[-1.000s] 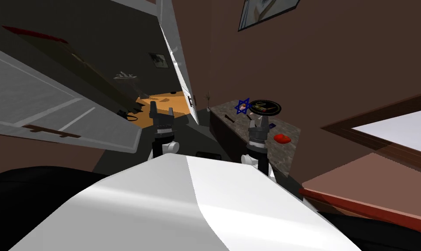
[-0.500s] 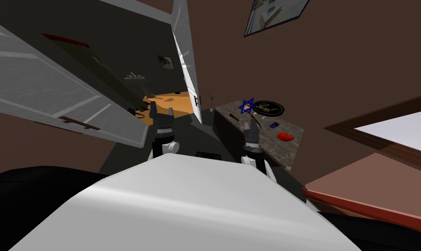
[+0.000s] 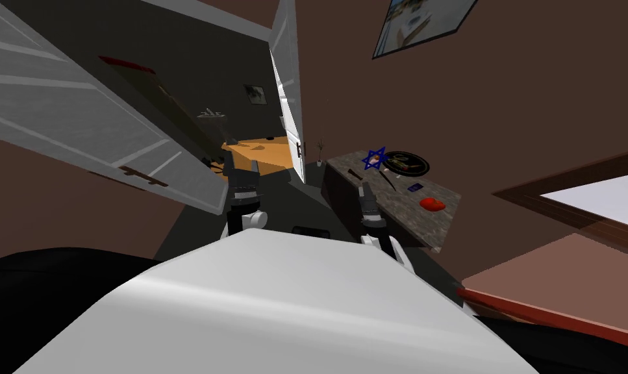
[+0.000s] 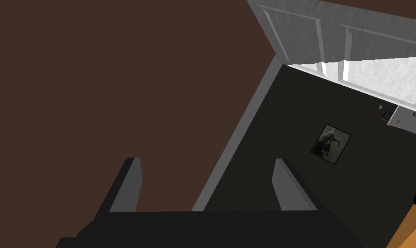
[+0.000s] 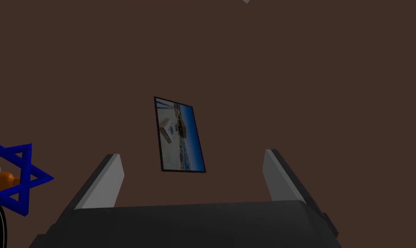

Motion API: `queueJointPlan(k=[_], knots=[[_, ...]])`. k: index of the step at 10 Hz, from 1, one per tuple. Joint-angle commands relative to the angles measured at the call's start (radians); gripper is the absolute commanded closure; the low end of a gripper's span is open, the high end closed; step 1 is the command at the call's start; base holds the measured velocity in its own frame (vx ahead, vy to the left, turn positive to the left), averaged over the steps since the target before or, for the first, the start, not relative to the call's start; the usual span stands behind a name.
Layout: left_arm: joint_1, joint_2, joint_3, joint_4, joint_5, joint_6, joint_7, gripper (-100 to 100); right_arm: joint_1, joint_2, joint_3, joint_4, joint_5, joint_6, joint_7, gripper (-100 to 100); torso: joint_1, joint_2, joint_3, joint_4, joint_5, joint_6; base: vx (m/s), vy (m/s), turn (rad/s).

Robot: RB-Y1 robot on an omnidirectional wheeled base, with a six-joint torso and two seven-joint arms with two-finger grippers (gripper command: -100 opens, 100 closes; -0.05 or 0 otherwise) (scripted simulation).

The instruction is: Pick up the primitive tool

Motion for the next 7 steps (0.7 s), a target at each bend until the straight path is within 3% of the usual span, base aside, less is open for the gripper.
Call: queueJointPlan(k=[1, 2, 3, 4, 7], knots=[[0.0, 0.0, 0.0, 0.0, 0.0, 0.0, 0.0, 0, -0.001, -0.05, 0.027, 0.038, 0.016, -0.007, 0.014, -100, 0.0, 0.0, 0.0, 0.0, 0.0, 0.0, -0.06, 0.11, 0.123], [0.0, 0.0, 0.0, 0.0, 0.0, 0.0, 0.0, 0, -0.001, -0.06, 0.027, 0.038, 0.016, -0.007, 0.014, -100, 0.001, 0.0, 0.0, 0.0, 0.0, -0.001, -0.045, 0.078, 0.045], [0.0, 0.0, 0.0, 0.0, 0.0, 0.0, 0.0, 0, -0.007, -0.1, 0.047, 0.084, 0.027, -0.017, 0.023, -100, 0.0, -0.001, -0.001, 0.0, 0.0, 0.0, -0.038, 0.085, 0.124], [0.0, 0.0, 0.0, 0.0, 0.0, 0.0, 0.0, 0, -0.007, -0.117, 0.047, 0.084, 0.027, -0.017, 0.023, -100, 0.0, -0.002, -0.001, 0.0, 0.0, 0.0, -0.013, 0.068, 0.061], [0.0, 0.0, 0.0, 0.0, 0.0, 0.0, 0.0, 0, -0.021, -0.211, 0.089, 0.174, 0.052, -0.038, 0.037, -100, -0.002, -0.004, -0.003, -0.001, 0.0, 0.0, 0.001, 0.069, 0.105]])
